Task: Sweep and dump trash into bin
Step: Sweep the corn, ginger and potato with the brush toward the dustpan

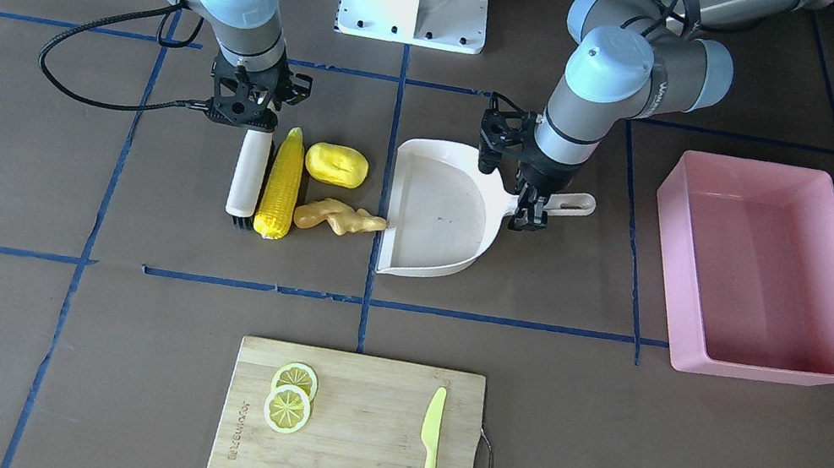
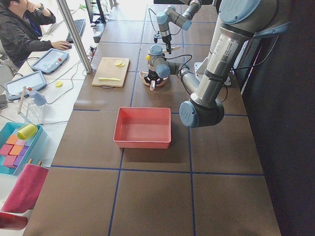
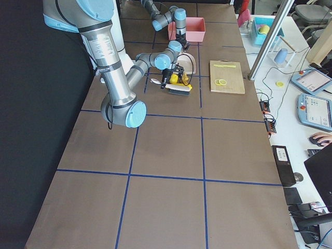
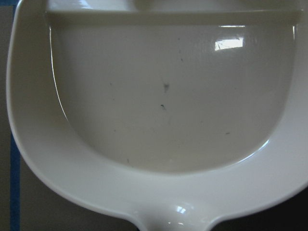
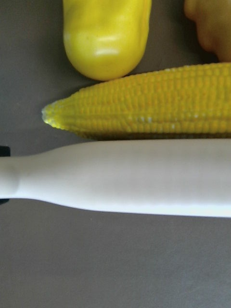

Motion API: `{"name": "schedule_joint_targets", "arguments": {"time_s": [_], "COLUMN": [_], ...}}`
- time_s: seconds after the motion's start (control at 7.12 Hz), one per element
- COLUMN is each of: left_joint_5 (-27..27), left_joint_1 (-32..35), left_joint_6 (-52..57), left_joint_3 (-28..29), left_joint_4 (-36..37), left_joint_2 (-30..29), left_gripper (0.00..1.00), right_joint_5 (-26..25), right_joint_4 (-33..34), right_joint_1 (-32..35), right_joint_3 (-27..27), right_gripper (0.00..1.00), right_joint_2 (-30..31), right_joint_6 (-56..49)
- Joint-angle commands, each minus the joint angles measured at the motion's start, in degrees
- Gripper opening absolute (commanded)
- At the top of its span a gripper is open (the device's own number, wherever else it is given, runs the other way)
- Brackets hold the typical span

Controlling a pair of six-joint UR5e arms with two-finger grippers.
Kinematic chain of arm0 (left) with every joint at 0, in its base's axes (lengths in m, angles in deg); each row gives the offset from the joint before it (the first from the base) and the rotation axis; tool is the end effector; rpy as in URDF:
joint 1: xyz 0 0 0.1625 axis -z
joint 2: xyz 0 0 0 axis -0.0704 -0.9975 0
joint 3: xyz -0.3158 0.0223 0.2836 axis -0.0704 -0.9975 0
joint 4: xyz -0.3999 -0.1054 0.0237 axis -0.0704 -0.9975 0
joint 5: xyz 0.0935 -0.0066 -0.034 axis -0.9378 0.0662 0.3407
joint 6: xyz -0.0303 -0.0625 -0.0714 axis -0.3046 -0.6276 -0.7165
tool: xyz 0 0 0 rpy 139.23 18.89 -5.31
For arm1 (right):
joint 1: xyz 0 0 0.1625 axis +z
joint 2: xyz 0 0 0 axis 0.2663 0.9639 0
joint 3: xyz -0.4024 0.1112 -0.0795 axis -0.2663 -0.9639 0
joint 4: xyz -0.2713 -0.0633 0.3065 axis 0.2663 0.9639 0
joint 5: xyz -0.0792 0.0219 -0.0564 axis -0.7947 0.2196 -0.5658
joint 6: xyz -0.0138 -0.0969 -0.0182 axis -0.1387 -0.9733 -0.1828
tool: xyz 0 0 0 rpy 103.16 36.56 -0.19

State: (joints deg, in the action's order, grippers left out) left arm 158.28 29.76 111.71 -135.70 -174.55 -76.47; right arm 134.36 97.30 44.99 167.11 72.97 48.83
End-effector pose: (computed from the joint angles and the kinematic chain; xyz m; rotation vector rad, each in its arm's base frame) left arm 0.4900 -0.4501 0.3004 0.7538 0.5740 1.4250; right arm -0.4955 -0.3741 0.2930 -0.2416 -0.7155 -0.0515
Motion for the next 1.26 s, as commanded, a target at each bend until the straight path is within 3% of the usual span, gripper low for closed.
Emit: {"name": "schedule_joint_targets", "arguments": {"time_s": [0.0,1.12], "left_joint_5": [0.00,0.00], "left_joint_1": [0.04,0.04], "left_joint_6": [0.00,-0.09], "left_joint_3": [0.02,-0.24], "left_joint_4": [0.01,0.01], "left_joint_2": [0.02,0.02], "left_gripper": [0.00,0.00], "right_joint_5": [0.00,0.00], "right_joint_4": [-0.01,-0.01], "right_joint_1": [-0.89,-3.08], "right_joint_3": [-0.07,-7.53], "right_gripper": [0.00,0.00], "right_joint_2": [-1.27,-10.22], "right_joint_6": [3.02,9.26]}}
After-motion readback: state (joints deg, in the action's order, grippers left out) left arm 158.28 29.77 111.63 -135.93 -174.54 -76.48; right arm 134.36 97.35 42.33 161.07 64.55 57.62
